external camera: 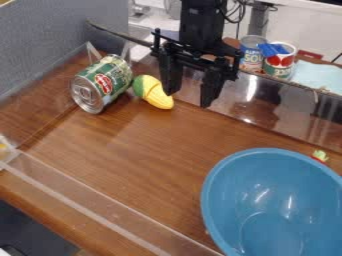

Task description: Put the strawberry into the blue bowl

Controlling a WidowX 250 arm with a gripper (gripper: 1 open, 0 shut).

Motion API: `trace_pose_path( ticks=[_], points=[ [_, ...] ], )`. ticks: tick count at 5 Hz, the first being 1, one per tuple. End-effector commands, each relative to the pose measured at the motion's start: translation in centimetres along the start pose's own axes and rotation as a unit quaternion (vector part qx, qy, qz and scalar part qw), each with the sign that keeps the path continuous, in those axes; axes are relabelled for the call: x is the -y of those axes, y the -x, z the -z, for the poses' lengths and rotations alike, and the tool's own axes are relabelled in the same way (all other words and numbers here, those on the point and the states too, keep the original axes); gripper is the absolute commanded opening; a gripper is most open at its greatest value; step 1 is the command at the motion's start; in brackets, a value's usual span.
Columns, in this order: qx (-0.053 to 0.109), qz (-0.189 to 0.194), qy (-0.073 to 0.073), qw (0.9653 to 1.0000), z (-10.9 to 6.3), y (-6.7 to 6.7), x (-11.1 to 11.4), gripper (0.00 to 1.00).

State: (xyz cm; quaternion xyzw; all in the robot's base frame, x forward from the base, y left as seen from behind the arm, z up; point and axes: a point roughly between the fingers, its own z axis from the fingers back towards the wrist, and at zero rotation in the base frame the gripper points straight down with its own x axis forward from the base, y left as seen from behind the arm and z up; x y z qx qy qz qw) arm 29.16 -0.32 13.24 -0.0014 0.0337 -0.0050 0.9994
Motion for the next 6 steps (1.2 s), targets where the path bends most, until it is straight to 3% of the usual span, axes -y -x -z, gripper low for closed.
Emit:
trace_pose_path(
  ticks=[1, 2, 4, 5, 6],
  points=[
    [-0.008, -0.002, 0.000, 1.0000, 0.6, -0.1, -0.4, 1.00],
    [-0.014, -0.017, -0.002, 0.9997, 0.9, -0.2, -2.3, 1.00],
    [-0.006, -0.076, -0.005, 0.9971, 0.0, -0.5, -10.0, 1.00],
    [-0.004, -0.092, -0.004, 0.9957, -0.1, -0.2, -12.7, 1.00],
    [-0.002, -0.095, 0.000, 0.9955, 0.1, -0.3, -13.6, 1.00]
  ],
)
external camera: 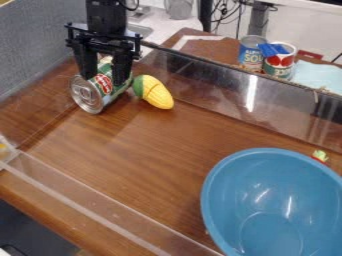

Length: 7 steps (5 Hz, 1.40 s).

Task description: Put the strawberry into the blue bowl

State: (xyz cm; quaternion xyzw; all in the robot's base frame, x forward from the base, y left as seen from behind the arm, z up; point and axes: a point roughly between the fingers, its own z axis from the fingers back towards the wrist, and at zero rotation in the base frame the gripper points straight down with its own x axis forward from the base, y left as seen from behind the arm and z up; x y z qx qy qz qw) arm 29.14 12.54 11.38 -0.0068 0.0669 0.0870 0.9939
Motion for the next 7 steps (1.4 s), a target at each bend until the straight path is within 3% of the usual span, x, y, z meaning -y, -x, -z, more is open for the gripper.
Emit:
trace_pose_path(
  ticks=[1, 7],
  points=[
    [0.028, 0.000, 0.001, 0.9996, -1.3, -0.7, -0.8, 1.00],
    [0.023, 0.022, 0.040, 0.9987, 0.1, -1.3, -0.8, 1.00]
  ],
)
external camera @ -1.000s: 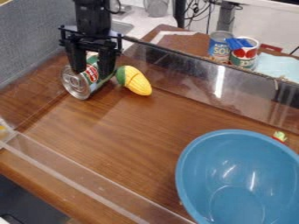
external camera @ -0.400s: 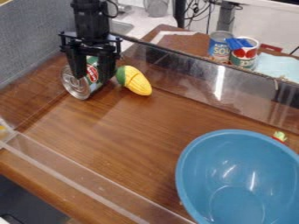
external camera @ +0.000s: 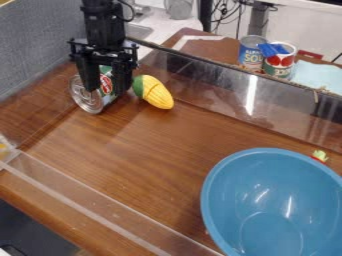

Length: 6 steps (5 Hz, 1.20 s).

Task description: Put the strawberry into the blue bowl

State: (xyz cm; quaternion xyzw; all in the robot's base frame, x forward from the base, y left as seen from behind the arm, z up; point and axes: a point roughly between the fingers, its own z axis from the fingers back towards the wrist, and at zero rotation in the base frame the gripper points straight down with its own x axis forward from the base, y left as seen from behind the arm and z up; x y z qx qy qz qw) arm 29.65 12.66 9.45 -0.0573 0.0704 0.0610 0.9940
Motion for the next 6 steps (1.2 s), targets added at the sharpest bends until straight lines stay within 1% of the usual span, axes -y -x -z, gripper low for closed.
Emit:
trace_pose_path(
  ticks=[1, 6],
  points=[
    [0.031, -0.003, -0.003, 0.9995, -1.80, -0.47, -0.60, 1.00],
    [0.032, 0.008, 0.018, 0.9993, -1.81, -0.36, -0.72, 1.00]
  ],
)
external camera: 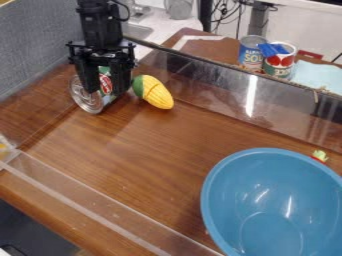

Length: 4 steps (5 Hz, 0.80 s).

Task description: Put the strawberry into the blue bowl

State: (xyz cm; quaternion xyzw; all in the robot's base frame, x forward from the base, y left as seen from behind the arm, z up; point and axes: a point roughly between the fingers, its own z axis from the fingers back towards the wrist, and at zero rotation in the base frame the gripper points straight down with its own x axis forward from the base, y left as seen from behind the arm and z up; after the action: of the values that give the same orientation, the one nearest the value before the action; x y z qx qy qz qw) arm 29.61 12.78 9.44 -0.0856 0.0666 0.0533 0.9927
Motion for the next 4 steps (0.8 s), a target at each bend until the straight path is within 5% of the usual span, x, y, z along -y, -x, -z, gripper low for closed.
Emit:
trace_pose_path(
  ticks=[1, 2, 3, 4],
  points=[
    [0.031, 0.003, -0.005, 0.9995, -2.00, -0.28, -0.47, 1.00],
    [0.033, 0.009, -0.009, 0.9994, -2.38, -0.21, -0.15, 0.00],
    [0.033, 0.011, -0.012, 0.9993, -1.92, -0.42, 0.06, 1.00],
    [0.032, 0.013, -0.014, 0.9993, -1.43, -0.65, 0.24, 1.00]
  ],
)
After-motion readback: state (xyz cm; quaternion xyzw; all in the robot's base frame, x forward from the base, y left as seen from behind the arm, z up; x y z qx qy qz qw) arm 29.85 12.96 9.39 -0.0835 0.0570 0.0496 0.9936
